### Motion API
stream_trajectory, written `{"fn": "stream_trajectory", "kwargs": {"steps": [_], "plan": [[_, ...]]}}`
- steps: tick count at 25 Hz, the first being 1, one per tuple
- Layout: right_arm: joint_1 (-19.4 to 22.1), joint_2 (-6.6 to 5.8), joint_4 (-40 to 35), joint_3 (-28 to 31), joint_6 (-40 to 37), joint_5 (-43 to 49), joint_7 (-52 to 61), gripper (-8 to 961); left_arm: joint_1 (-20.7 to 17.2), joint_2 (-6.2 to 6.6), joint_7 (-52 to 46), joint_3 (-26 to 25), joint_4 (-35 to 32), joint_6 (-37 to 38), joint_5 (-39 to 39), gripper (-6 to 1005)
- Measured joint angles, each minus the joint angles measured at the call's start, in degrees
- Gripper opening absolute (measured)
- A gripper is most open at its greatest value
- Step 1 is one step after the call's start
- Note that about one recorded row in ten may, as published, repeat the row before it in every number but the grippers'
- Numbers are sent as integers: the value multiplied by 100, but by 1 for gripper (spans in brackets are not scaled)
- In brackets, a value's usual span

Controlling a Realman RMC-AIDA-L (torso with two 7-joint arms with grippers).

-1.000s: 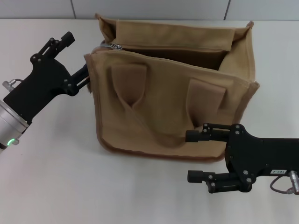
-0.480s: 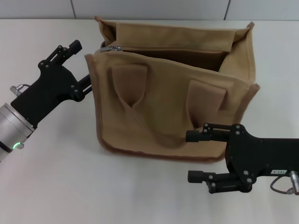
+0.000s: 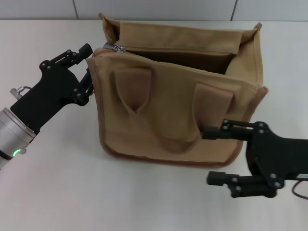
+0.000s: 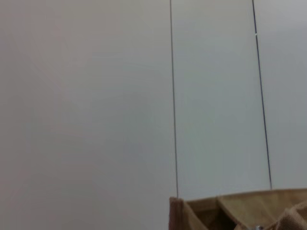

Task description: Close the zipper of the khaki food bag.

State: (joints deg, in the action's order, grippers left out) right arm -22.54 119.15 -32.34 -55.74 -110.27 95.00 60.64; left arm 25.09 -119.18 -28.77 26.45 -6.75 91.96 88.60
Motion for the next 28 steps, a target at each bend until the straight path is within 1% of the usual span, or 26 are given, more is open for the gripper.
{"fn": "stream_trajectory", "kwargs": {"steps": [1, 6, 9, 12, 15, 16, 17, 19, 23, 26, 28], "plan": [[10, -1, -2, 61, -93, -1, -8, 770, 8, 0, 0, 0, 6, 96, -1, 552], [53, -7, -70, 696, -805, -1, -156, 770, 39, 0, 2, 0, 10, 297, -9, 306], [36, -5, -296, 1020, -1152, -1, -68, 770, 87, 0, 3, 0, 10, 464, -11, 241], [-62, 6, -635, 1342, -1288, -64, 361, 770, 145, 0, 4, -5, 58, 573, -39, 177], [-208, 5, -1023, 1453, -1142, -364, 1210, 770, 182, 0, 4, -8, 116, 689, -106, 181], [-349, -11, -1340, 1454, -882, -526, 1920, 770, 188, -1, 4, -8, 127, 711, -122, 183], [-349, -11, -1340, 1454, -882, -526, 1920, 770, 192, 0, 4, -8, 133, 722, -132, 184], [-502, -31, -1738, 1427, -548, -545, 2653, 770, 205, 0, 4, -8, 141, 732, -145, 186], [-830, -52, -2482, 1191, 176, -221, 3964, 770, 264, 0, 4, -8, 185, 843, -147, 185], [-1128, -40, -2656, 925, 751, 103, 4592, 770, 313, 0, 4, -9, 233, 893, -147, 184], [-1263, -20, -2579, 722, 1074, 213, 4697, 770, 345, 0, 40, -8, 278, 932, -147, 184]]}}
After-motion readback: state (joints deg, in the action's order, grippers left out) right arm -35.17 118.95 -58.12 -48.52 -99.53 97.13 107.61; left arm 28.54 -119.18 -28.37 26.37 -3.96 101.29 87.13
